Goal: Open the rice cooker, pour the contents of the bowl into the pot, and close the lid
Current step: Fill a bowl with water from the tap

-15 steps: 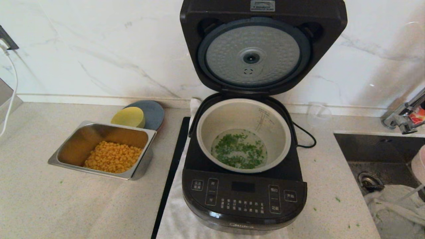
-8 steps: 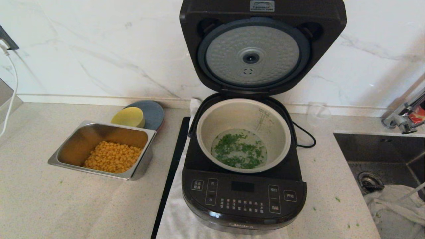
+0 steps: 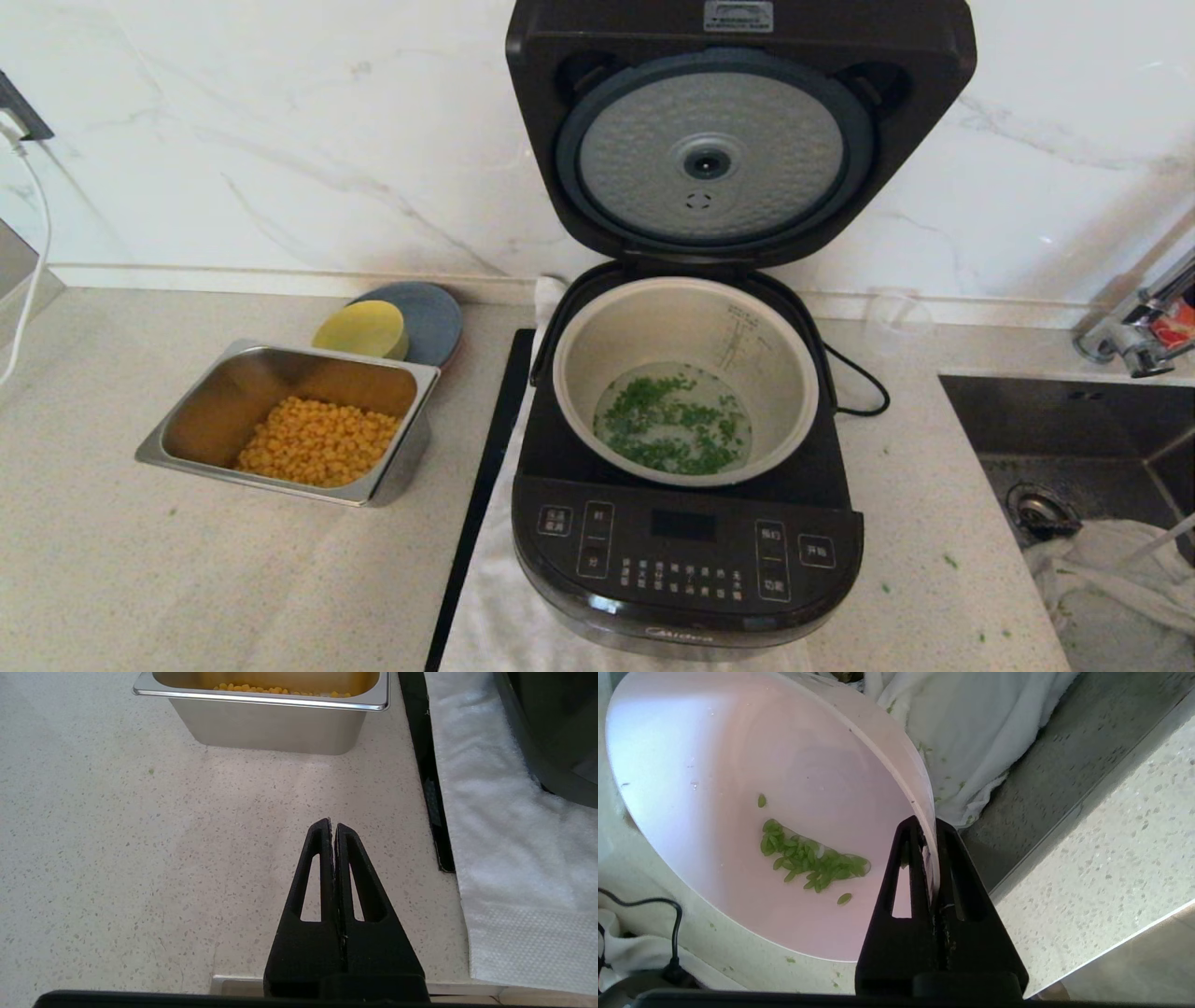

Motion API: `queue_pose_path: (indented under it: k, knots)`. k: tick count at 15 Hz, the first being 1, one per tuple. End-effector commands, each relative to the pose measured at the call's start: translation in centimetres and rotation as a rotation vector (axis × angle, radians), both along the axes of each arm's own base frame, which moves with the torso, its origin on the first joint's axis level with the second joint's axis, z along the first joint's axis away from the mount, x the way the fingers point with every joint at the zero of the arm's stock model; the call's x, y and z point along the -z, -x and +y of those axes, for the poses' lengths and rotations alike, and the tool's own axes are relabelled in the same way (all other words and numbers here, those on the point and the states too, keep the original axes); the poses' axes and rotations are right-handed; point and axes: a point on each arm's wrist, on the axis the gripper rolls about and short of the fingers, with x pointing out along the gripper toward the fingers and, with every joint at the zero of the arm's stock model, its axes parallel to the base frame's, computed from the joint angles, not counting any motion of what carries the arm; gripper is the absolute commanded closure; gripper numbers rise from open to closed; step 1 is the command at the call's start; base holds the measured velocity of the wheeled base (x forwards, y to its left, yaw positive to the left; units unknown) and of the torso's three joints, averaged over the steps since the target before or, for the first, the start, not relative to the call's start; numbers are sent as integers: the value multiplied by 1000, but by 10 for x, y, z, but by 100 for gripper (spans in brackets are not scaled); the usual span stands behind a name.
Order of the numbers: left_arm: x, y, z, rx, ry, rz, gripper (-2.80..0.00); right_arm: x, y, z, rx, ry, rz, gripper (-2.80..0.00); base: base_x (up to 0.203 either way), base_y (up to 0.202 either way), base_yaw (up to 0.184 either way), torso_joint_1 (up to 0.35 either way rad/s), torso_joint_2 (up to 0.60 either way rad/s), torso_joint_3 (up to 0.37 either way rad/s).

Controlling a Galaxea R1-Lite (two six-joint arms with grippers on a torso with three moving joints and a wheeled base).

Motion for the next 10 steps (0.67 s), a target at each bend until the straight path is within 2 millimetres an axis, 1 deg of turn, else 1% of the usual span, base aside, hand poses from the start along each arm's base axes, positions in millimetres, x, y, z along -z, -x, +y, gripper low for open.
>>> queue_pose_path:
  k: [1, 4, 8, 10]
  knots:
    - [0, 0, 0, 0, -1, -1, 0, 14, -4, -10, 1, -32, 6, 0, 0, 0, 0, 0, 0, 0]
    - [0, 0, 0, 0, -1, -1, 0, 22, -7, -19, 19, -53, 7, 0, 0, 0, 0, 0, 0, 0]
    - [0, 0, 0, 0, -1, -1, 0, 30, -10, -25, 18, -65, 10, 0, 0, 0, 0, 0, 0, 0]
    - [0, 0, 0, 0, -1, -1, 0, 33, -16, -28, 21, -73, 9, 0, 0, 0, 0, 0, 0, 0]
